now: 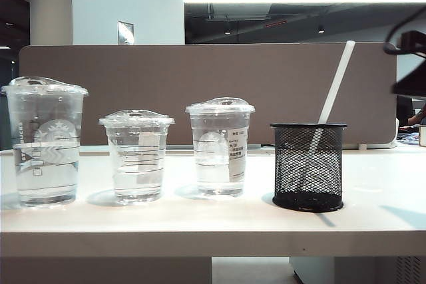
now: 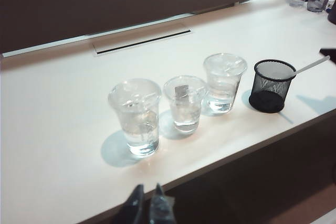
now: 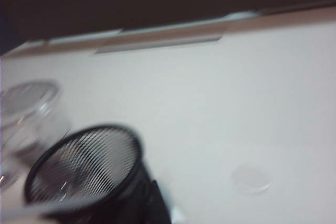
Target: Pick up the straw and insert it into the small coffee cup.
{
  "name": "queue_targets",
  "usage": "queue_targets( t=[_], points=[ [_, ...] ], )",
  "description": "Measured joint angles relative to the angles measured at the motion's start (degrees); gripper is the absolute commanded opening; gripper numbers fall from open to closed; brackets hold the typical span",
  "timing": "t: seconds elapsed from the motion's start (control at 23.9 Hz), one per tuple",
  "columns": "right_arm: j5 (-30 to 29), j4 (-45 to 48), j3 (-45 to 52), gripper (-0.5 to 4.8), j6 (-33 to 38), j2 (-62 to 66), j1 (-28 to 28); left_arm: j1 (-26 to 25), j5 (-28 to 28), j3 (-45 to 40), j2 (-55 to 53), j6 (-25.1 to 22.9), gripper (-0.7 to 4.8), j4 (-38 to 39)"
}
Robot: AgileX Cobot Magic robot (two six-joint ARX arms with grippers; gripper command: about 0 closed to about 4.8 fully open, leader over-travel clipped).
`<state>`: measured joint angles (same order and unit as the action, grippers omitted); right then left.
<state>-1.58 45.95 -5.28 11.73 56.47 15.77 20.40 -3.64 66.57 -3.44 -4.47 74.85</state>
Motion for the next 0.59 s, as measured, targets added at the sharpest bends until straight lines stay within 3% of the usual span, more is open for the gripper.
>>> queue_targets(
  t=[0.17, 0.38, 0.59],
  points=[
    [-0.63, -8.79, 0.17, -0.05, -0.17, -0.39, 2.03, 0.0, 0.0, 0.0, 0.0, 0.0, 0.22, -0.11],
    [-6.27, -10.54, 0.17, -0.05, -0.11, -0.42, 5.73, 0.0, -0.02, 0.0, 0.0, 0.0, 0.22, -0.11],
    [-7.93, -12.2, 0.2, -0.05, -0.09, -0.04, 12.76, 0.0, -0.02, 0.0, 0.0, 0.0, 0.22, -0.11]
  ],
)
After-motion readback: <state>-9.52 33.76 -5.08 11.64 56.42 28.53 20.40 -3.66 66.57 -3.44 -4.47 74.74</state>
